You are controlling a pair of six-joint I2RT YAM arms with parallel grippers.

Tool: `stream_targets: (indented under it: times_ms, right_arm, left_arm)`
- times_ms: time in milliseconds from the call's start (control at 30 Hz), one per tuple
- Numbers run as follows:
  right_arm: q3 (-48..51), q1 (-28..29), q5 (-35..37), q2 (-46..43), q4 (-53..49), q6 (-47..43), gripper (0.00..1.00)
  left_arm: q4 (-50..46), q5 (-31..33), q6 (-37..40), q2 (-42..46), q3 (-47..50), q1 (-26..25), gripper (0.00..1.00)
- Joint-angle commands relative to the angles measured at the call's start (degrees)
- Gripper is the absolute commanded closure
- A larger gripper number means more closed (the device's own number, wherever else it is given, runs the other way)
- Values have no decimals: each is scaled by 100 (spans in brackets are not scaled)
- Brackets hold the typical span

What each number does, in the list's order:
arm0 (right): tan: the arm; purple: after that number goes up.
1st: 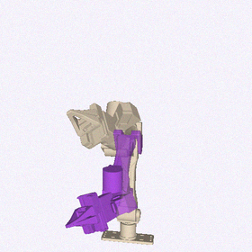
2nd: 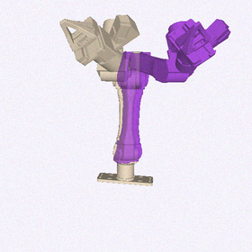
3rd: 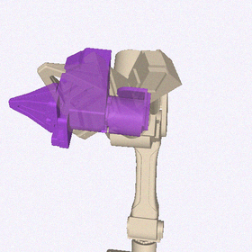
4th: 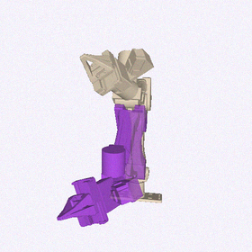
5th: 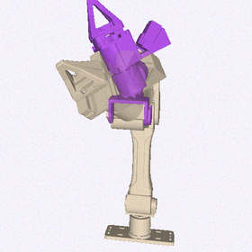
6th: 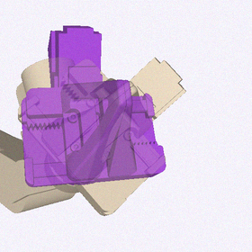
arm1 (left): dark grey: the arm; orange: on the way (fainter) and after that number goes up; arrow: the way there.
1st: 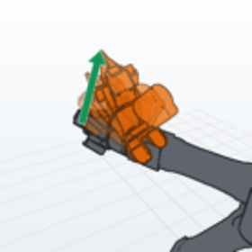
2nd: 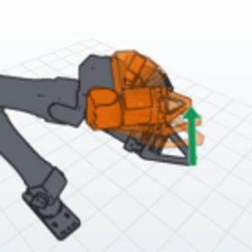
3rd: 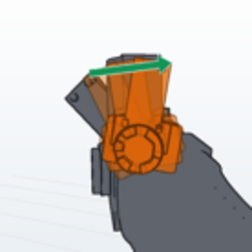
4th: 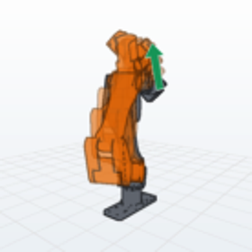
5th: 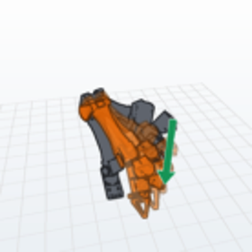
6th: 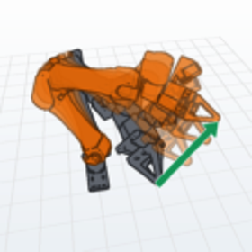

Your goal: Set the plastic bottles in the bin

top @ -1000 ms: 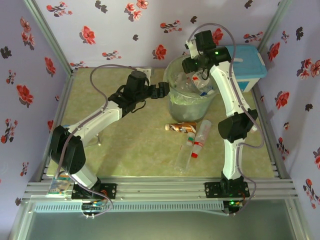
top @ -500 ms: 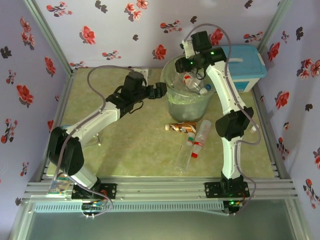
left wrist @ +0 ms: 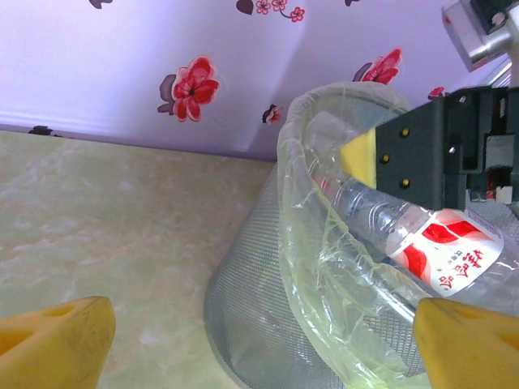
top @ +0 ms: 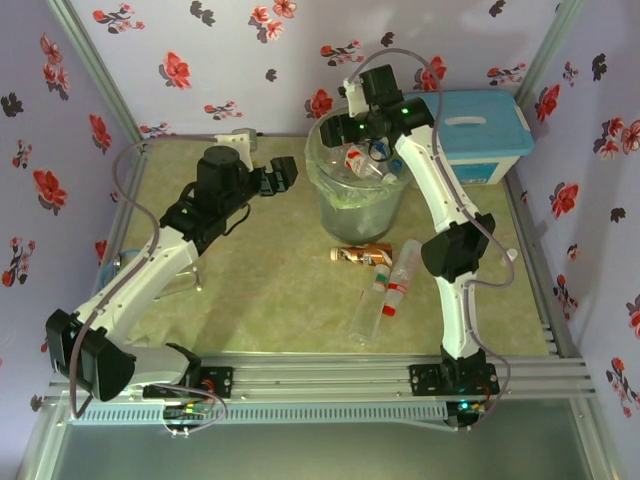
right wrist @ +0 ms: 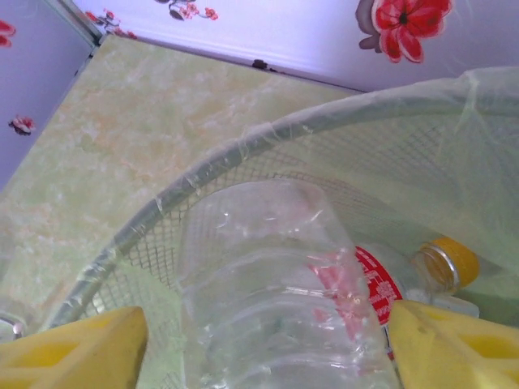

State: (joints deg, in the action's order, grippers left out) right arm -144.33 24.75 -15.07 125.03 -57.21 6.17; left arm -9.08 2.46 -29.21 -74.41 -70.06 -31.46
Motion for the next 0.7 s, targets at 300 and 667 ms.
stream_targets:
  times_ms: [300, 667]
  right_arm:
    - [538, -427, 1389, -2060, -428, 299, 20]
    - [4955, -1151, 2623, -5710, -348, 1546, 31]
  left_arm:
    - [239, -350, -136, -394, -15, 17, 5]
    - [407, -555, 29, -923, -343, 20, 5]
